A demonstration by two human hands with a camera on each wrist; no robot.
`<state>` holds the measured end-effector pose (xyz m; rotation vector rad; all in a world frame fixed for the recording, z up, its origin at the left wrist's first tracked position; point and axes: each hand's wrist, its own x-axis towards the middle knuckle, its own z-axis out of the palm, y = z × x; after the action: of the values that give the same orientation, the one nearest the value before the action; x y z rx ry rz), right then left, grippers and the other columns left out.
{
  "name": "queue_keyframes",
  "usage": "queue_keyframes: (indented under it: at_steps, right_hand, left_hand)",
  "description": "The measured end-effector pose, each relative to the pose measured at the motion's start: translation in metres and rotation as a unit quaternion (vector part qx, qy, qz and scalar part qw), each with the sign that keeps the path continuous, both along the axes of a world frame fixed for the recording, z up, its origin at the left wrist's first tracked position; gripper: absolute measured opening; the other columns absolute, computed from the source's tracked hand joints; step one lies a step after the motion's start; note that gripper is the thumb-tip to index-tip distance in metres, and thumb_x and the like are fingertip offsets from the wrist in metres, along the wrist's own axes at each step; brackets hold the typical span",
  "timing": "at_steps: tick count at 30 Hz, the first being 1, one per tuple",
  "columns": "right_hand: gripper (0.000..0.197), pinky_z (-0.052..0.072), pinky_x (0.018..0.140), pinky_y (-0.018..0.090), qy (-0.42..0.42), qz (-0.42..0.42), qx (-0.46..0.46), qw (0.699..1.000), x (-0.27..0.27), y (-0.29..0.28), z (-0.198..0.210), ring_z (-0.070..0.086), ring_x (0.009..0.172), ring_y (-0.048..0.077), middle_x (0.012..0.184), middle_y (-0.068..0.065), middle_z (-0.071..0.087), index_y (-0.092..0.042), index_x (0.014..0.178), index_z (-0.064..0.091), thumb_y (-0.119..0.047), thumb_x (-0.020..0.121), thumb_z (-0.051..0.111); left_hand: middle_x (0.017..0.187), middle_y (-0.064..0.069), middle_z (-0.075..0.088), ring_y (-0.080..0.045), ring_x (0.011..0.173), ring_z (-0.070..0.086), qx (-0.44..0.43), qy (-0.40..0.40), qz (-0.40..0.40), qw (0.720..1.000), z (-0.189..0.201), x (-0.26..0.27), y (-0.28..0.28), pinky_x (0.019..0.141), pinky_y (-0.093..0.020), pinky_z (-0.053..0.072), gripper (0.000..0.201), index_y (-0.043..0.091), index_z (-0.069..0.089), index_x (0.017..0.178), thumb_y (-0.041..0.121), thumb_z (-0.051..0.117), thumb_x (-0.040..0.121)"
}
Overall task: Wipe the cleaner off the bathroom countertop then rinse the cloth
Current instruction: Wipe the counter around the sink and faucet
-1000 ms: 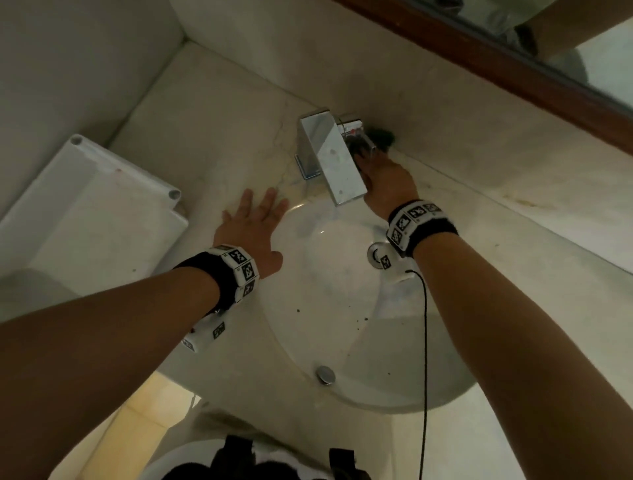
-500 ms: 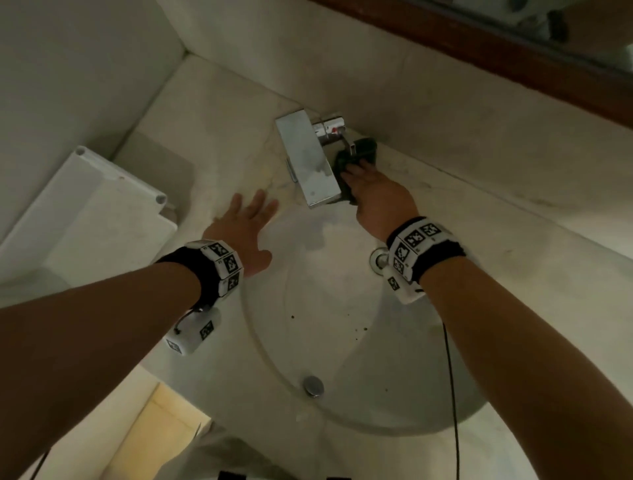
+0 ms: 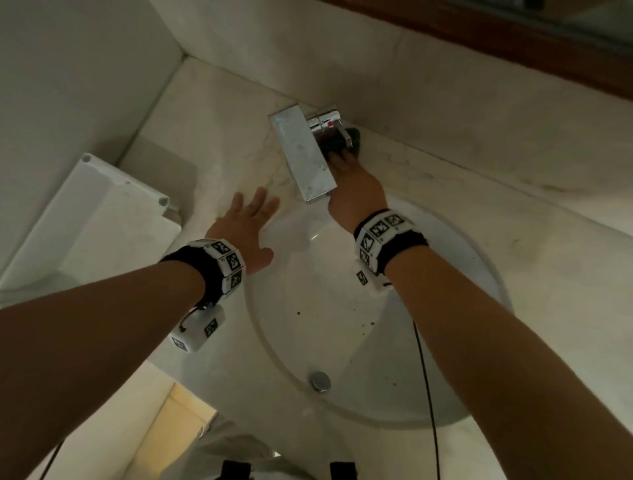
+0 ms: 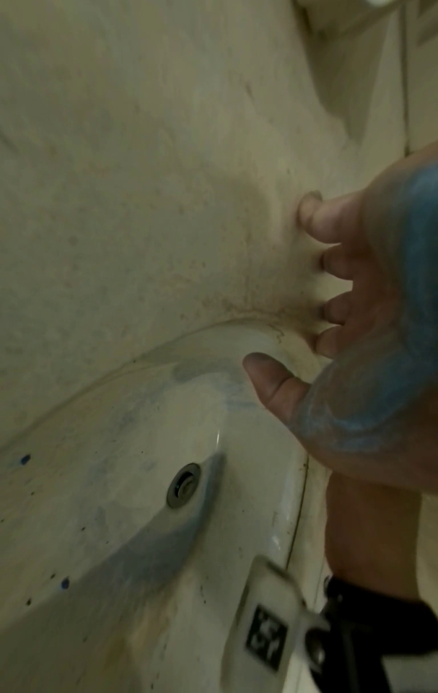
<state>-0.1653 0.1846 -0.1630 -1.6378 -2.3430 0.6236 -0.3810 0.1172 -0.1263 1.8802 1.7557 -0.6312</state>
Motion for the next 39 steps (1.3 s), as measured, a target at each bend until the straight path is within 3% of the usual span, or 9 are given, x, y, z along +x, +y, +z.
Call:
queue_keyframes:
  at_steps: [5, 11, 14, 16, 20, 23, 31, 36, 39]
  right_hand:
    - [0.064, 0.034, 0.112, 0.037, -0.030, 0.049, -0.004, 0.998, 0.023, -0.003, -0.006, 0.021, 0.147, 0.024, 0.157, 0.003, 0.031, -0.013, 0.150, 0.035, 0.000, 0.089, 0.049]
    - [0.052, 0.037, 0.111, 0.037, -0.026, -0.094, -0.005, 0.995, 0.000, 0.005, 0.004, 0.031, 0.143, 0.028, 0.151, 0.010, 0.040, -0.009, 0.144, 0.043, -0.006, 0.092, 0.050]
    - [0.054, 0.037, 0.091, 0.017, 0.024, -0.164, -0.060, 0.984, -0.031, -0.021, 0.000, 0.048, 0.128, 0.026, 0.145, 0.011, 0.046, -0.007, 0.144, 0.039, -0.006, 0.091, 0.052]
    - [0.045, 0.036, 0.082, 0.018, -0.014, -0.189, -0.093, 0.978, -0.043, -0.034, 0.001, 0.052, 0.120, 0.027, 0.138, 0.012, 0.052, -0.005, 0.141, 0.043, -0.011, 0.096, 0.046]
    - [0.050, 0.046, 0.087, 0.037, -0.088, -0.129, -0.062, 0.986, -0.058, -0.049, 0.014, 0.054, 0.117, 0.034, 0.136, 0.016, 0.052, -0.009, 0.143, 0.042, -0.007, 0.092, 0.046]
    - [0.057, 0.045, 0.101, 0.039, -0.082, -0.048, -0.055, 0.994, -0.090, -0.058, 0.018, 0.035, 0.138, 0.030, 0.147, 0.009, 0.043, -0.008, 0.140, 0.045, 0.001, 0.084, 0.050]
    - [0.062, 0.029, 0.115, 0.038, -0.127, 0.045, -0.090, 0.987, -0.141, -0.019, 0.024, 0.017, 0.148, 0.025, 0.160, 0.002, 0.025, -0.015, 0.150, 0.034, 0.002, 0.091, 0.047]
    - [0.065, 0.035, 0.110, 0.036, -0.100, -0.013, -0.084, 0.991, -0.132, -0.076, 0.027, 0.019, 0.147, 0.024, 0.158, 0.003, 0.029, -0.013, 0.148, 0.037, 0.006, 0.088, 0.047]
    - [0.068, 0.032, 0.112, 0.034, -0.088, 0.003, -0.086, 0.992, -0.123, -0.100, 0.024, 0.019, 0.148, 0.023, 0.158, 0.003, 0.030, -0.012, 0.148, 0.037, 0.009, 0.085, 0.047]
  left_hand:
    - [0.159, 0.016, -0.019, -0.027, 0.149, -0.012, -0.013, -0.006, -0.006, 1.000, 0.003, -0.002, 0.001, 0.116, -0.055, 0.021, 0.103, 0.044, -0.011, 0.150, 0.043, 0.063, 0.079]
    - [0.159, 0.012, -0.023, -0.024, 0.148, -0.018, -0.017, -0.038, -0.018, 0.999, 0.008, -0.005, -0.006, 0.118, -0.055, 0.007, 0.100, 0.039, -0.010, 0.152, 0.044, 0.062, 0.083]
    - [0.161, 0.006, -0.017, -0.022, 0.149, -0.012, 0.002, -0.067, -0.013, 0.998, 0.012, -0.016, -0.011, 0.121, -0.047, 0.007, 0.092, 0.033, -0.004, 0.154, 0.041, 0.058, 0.087]
    - [0.162, 0.004, -0.015, -0.020, 0.150, -0.008, 0.020, -0.069, 0.009, 0.997, 0.017, -0.028, -0.019, 0.121, -0.038, 0.007, 0.085, 0.027, -0.001, 0.155, 0.038, 0.054, 0.091]
    - [0.162, 0.001, -0.014, -0.023, 0.150, -0.005, 0.026, -0.072, -0.008, 0.997, 0.018, -0.053, -0.039, 0.121, -0.036, 0.009, 0.077, 0.024, 0.005, 0.156, 0.037, 0.049, 0.093]
    - [0.162, -0.002, -0.013, -0.027, 0.149, -0.007, 0.007, -0.057, -0.060, 0.997, 0.017, -0.067, -0.052, 0.121, -0.040, 0.006, 0.078, 0.023, 0.002, 0.155, 0.036, 0.048, 0.094]
    - [0.161, 0.001, -0.020, -0.028, 0.148, -0.015, -0.029, -0.055, -0.108, 0.992, 0.013, -0.079, -0.055, 0.119, -0.047, 0.008, 0.081, 0.025, -0.007, 0.155, 0.030, 0.046, 0.093]
    - [0.160, 0.001, -0.022, -0.027, 0.148, -0.015, -0.036, -0.070, -0.115, 0.990, 0.013, -0.083, -0.052, 0.121, -0.045, 0.007, 0.083, 0.025, -0.008, 0.155, 0.030, 0.048, 0.095]
    - [0.160, 0.002, -0.022, -0.026, 0.148, -0.017, -0.034, -0.080, -0.104, 0.991, 0.011, -0.085, -0.053, 0.120, -0.045, 0.004, 0.082, 0.026, -0.007, 0.155, 0.029, 0.049, 0.095]
